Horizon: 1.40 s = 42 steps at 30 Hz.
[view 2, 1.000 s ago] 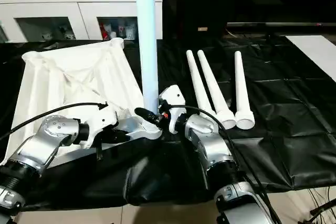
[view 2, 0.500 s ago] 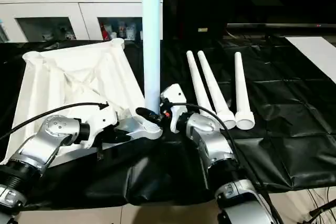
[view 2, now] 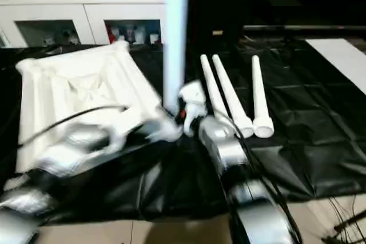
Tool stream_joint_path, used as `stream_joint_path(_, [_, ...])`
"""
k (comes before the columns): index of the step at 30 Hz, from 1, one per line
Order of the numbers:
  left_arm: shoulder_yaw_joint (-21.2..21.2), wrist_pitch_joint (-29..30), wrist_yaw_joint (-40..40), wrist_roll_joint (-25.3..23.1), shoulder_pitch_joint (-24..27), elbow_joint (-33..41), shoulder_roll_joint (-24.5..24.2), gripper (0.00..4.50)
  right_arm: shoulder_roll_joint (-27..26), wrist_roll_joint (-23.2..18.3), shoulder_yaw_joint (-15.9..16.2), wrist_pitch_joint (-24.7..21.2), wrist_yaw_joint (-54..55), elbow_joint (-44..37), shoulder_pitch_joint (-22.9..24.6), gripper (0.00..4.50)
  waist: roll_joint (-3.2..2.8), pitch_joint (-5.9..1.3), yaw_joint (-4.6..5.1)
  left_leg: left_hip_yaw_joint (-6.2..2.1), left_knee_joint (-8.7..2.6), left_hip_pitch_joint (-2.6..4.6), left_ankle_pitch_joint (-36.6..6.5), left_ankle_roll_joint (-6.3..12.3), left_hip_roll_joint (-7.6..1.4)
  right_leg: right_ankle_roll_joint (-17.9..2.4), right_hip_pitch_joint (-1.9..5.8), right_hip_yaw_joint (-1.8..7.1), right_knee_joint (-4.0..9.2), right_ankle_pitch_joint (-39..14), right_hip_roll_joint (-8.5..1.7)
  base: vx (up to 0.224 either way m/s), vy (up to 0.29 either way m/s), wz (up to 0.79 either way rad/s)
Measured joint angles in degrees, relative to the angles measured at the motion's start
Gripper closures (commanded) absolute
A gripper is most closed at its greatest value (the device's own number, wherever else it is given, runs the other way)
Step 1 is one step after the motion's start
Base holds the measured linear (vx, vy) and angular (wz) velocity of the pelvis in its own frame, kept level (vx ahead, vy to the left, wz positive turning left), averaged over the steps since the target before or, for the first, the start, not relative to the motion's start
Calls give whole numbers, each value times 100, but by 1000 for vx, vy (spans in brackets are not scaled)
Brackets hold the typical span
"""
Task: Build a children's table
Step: Insert table leg to table base
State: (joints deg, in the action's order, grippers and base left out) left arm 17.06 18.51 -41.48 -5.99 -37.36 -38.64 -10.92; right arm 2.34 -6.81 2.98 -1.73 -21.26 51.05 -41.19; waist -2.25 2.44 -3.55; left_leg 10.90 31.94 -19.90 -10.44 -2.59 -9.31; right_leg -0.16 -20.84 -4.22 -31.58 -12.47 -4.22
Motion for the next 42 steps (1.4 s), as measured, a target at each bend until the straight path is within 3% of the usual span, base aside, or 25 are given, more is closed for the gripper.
stream_joint_path(2, [-28,177,288,-48,-211,-230,227,450,-92,29,-110,-58,413,268,-223,266,-63,41,61,-37,-39,-4,0,1,-8,1,75,-161,80,-49,-53,-34,65,-3])
stream_joint_path(3, [-32,256,436,-80,-318,-350,324,450,-146,26,-192,-84,618,404,-324,266,-79,65,13,-5,-89,-28,0,1,-5,-60,98,-169,-118,-205,-69,-103,36,7])
stream_joint_path(4, [-18,309,592,-147,-425,-505,460,450,-147,16,-300,-122,790,478,-348,266,8,65,-43,174,-144,-31,0,1,-20,-168,103,-117,-705,-430,-120,-54,-49,38])
stream_joint_path(5, [-4,311,730,-195,-436,-529,514,450,-154,14,-341,-130,888,524,-367,266,270,-12,-157,424,-176,19,3,-3,-12,-208,101,103,-799,-672,-140,-54,-49,38])
stream_joint_path(6, [-37,282,748,-188,-457,-532,520,450,-179,15,-362,-166,959,639,-501,266,396,-40,-165,452,-5,-47,-82,-103,-7,92,78,219,-737,-635,-187,75,-132,16])
stream_joint_path(7, [-53,284,748,-169,-460,-541,527,450,-206,17,-363,-191,1014,711,-575,266,266,-29,-252,-101,391,-149,-168,0,67,100,105,130,-736,-628,-172,112,-39,-48])
stream_joint_path(8, [-55,303,748,-164,-467,-584,558,450,-223,34,-365,-187,1043,765,-608,266,145,-70,-288,-378,533,-119,-159,-19,107,99,106,39,-723,-626,-175,112,-39,-48])
stream_joint_path(9, [-61,326,753,-164,-517,-635,570,450,-228,47,-385,-171,1092,784,-626,266,32,-106,-272,-457,413,-56,-250,-136,100,94,106,-65,-710,-599,-201,86,96,-39])
stream_joint_path(10, [-80,332,768,-163,-542,-669,571,450,-232,52,-410,-163,1098,828,-660,266,52,-112,-199,-421,309,-78,-218,-132,79,81,100,-48,-589,-505,-152,-12,53,9])
stream_joint_path(11, [-87,336,773,-163,-570,-683,560,450,-244,51,-464,-161,1099,849,-683,266,53,-128,-162,-379,243,-30,-215,-128,60,4,96,24,-506,-382,-96,-12,53,9])
stream_joint_path(12, [-89,333,777,-164,-577,-715,548,450,-265,51,-498,-161,1109,906,-702,266,88,-118,-133,-341,193,-31,-215,-128,55,-17,101,50,-456,-280,-91,-43,-25,24])
stream_joint_path(13, [-87,314,777,-165,-578,-760,537,450,-286,52,-531,-161,1123,1004,-739,266,136,-129,-131,-273,162,-15,-215,-128,24,-28,105,60,-439,-249,-92,0,0,0])
stream_joint_path(15, [-45,249,775,-169,-578,-783,508,450,-298,72,-544,-160,1123,1060,-779,266,133,-128,-121,-244,158,-14,-215,-128,4,-25,109,59,-428,-251,-93,0,0,0])
stream_joint_path(19, [75,115,569,-216,-481,-629,322,450,-333,115,-514,-140,1001,1050,-787,266,157,-145,-103,-209,33,-12,-215,-128,3,-9,105,56,-342,-239,-94,0,0,0])
stream_joint_path(24, [144,-66,181,-250,-256,-270,-2,450,-313,217,-434,-68,483,967,-688,266,170,-164,-66,-191,4,-15,-168,-170,-52,18,113,40,-341,-195,-64,0,0,0])
stream_joint_path(30, [209,-685,-656,-200,239,434,-853,450,-75,232,-95,18,-1095,419,-363,266,151,-178,37,-190,-18,-15,-140,-213,-105,-20,97,40,-339,-243,-3,0,0,0])
stream_joint_path(34, [136,-1003,-1435,99,743,1131,-1552,450,170,164,214,133,-2450,-131,-27,266,143,-178,112,-189,1,-27,-119,-172,-143,-55,95,43,-333,-283,42,62,-4,-4])
stream_joint_path(42, [88,-967,-2202,412,1107,1764,-2105,450,526,81,674,136,-3888,-639,136,266,139,-173,86,-188,5,-17,-139,-161,-179,-87,87,40,-323,-302,79,35,-3,0])
